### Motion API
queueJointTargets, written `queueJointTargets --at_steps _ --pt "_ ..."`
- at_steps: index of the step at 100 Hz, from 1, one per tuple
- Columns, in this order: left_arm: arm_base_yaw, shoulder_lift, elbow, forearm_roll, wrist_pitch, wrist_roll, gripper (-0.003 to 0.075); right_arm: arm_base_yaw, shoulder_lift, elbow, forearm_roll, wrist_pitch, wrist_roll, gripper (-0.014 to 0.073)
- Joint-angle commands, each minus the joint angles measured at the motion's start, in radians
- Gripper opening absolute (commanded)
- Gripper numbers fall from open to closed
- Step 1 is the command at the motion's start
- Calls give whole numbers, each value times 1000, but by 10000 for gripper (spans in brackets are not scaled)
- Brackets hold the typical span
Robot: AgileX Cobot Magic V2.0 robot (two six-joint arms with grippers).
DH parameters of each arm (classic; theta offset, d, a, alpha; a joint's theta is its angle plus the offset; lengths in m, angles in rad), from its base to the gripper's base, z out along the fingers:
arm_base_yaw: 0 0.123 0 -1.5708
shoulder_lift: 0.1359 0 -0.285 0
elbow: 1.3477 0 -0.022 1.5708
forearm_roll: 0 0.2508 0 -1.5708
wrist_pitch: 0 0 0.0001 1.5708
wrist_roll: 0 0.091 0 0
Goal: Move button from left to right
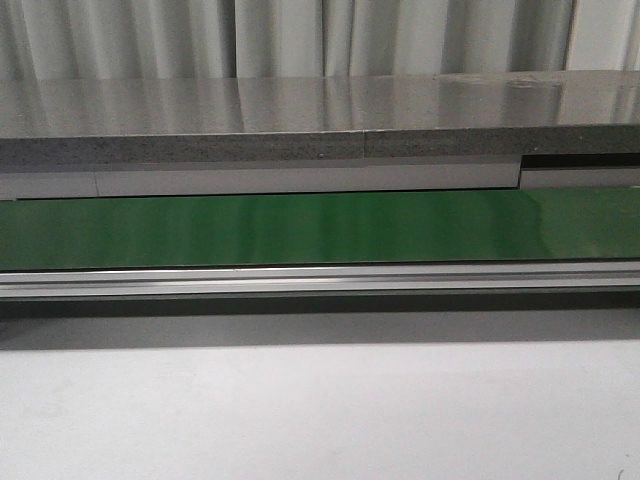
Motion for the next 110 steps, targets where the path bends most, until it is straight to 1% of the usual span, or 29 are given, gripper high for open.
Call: queueJointTargets --at_steps 1,13,22,40,59,110 --pt "-9 3 -28 -7 -85 0 -20 -1 -32 13 -52 -120 55 -68" --pt "-9 3 -28 -7 -85 0 -20 -1 -120 94 -130 -164 177 -68" --pt "-9 3 -28 -7 -85 0 -20 -1 -193 163 -165 -184 233 -68" --pt "-9 3 -28 -7 -85 0 -20 -1 -328 301 -166 -235 255 -68" --pt "-9 3 -28 -7 -85 0 -20 -1 -327 401 -166 -337 266 -68" --pt "-9 3 -28 -7 -85 0 -20 -1 -327 400 -173 -343 267 -68"
